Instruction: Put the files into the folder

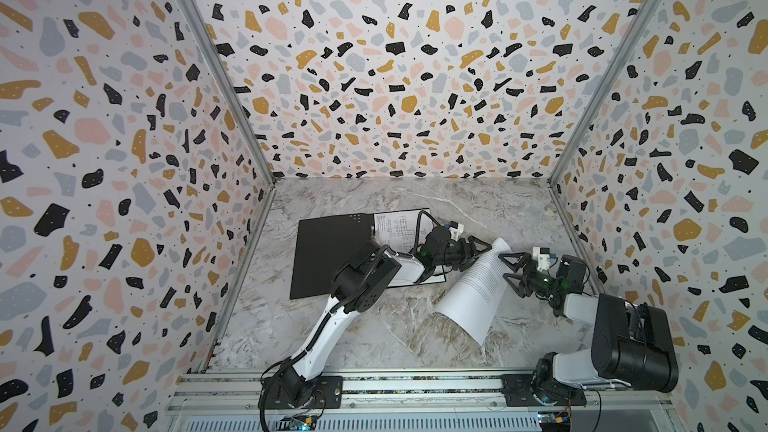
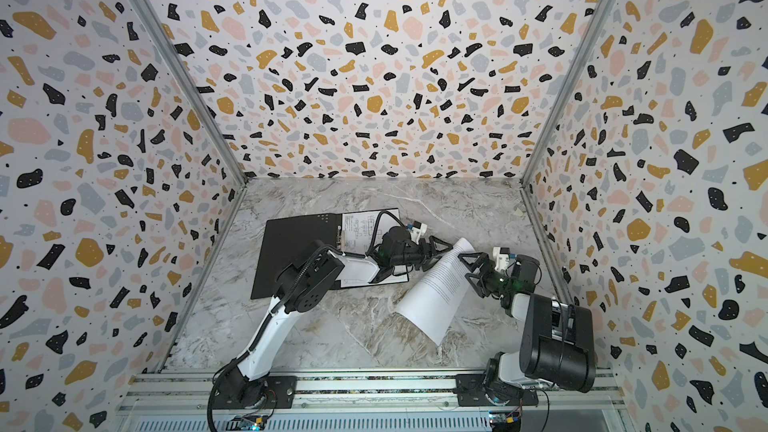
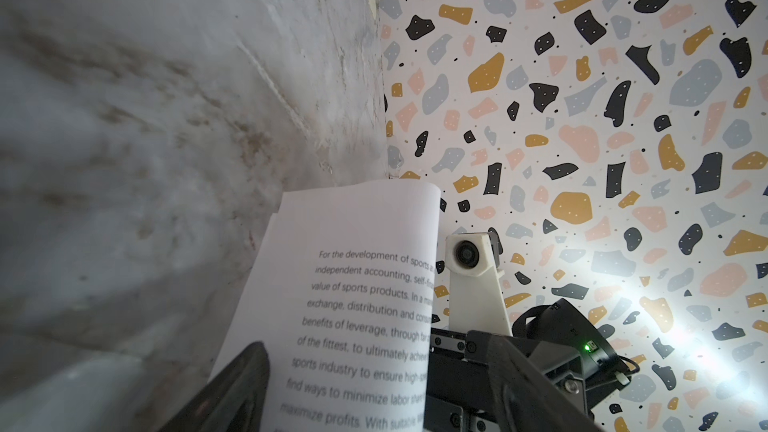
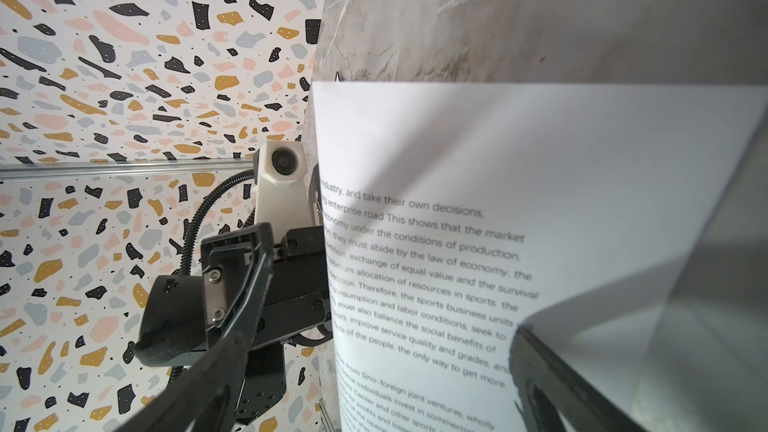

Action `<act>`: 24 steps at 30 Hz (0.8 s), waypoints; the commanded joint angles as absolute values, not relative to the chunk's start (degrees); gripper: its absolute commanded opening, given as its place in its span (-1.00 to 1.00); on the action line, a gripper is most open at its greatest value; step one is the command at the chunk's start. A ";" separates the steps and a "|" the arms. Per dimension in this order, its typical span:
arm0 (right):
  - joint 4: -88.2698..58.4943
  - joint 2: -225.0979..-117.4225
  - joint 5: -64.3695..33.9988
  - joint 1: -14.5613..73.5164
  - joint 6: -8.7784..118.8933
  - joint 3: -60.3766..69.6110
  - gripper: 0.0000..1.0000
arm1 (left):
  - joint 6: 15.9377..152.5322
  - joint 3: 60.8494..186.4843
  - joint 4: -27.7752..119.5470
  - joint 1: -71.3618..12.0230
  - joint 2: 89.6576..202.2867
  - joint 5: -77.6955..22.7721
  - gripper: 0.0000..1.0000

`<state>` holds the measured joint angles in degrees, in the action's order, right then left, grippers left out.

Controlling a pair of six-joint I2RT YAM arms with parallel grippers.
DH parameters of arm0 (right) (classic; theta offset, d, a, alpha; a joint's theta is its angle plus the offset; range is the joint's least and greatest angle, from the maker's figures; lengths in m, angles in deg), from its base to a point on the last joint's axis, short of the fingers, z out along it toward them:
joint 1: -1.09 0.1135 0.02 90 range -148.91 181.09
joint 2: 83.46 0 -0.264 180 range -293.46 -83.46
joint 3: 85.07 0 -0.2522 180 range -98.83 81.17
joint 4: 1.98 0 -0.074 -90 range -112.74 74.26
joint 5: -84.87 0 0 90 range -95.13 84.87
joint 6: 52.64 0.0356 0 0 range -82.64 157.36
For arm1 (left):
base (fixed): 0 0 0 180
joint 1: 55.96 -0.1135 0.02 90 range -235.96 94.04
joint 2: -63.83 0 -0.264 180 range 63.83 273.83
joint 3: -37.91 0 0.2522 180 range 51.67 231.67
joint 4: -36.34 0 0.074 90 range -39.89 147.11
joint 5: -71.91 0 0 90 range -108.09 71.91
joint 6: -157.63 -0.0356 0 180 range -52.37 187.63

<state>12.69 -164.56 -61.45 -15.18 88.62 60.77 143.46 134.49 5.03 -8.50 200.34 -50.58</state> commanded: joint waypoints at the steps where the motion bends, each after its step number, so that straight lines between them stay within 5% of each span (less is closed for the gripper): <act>1: 10.56 -164.55 -61.14 -15.37 86.27 59.72 0.98 | 142.49 133.57 2.92 -8.47 198.20 -51.06 0.67; 13: -20.96 -158.73 -46.12 -18.74 69.32 49.54 0.98 | 142.28 132.94 3.66 -8.50 198.47 -50.26 0.67; 24: -30.02 -156.96 -38.57 -19.54 64.30 46.84 0.98 | 136.83 132.53 10.69 -8.58 196.23 -49.47 0.68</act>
